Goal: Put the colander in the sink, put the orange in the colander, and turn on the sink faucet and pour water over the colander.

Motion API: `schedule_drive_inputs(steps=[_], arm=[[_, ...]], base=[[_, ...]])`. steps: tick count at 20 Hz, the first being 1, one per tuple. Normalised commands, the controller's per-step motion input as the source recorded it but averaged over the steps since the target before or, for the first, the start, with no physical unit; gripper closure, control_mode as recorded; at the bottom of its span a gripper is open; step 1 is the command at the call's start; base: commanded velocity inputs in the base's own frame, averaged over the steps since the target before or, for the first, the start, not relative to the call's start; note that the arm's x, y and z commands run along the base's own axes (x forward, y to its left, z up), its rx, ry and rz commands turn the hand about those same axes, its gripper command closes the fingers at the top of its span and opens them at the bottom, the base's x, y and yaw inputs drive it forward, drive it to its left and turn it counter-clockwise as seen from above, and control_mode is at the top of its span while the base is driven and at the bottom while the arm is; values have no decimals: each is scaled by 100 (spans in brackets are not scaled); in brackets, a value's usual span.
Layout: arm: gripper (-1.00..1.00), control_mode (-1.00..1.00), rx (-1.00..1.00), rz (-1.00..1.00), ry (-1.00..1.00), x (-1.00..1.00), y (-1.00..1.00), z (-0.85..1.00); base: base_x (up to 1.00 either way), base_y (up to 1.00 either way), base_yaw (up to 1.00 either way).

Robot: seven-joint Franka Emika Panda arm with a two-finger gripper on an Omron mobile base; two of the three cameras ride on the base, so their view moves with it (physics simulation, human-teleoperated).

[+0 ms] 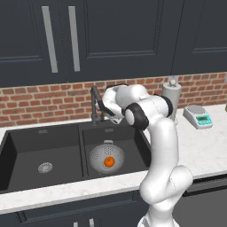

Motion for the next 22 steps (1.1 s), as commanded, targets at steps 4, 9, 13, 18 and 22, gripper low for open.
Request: schedule_drive_inputs(steps=[4, 9, 13, 18, 22], arm=[[100, -100, 0, -8, 0, 0, -68, 0], [100, -100, 2, -8, 0, 0, -82, 0], [100, -100, 7, -7, 0, -10, -99, 0], [100, -100, 11, -6, 0, -26, -100, 0], [100, -100, 14, -5, 0, -35, -100, 0]], base=[[0, 0, 0], [0, 0, 0], [0, 0, 0], [0, 0, 0], [0, 0, 0]])
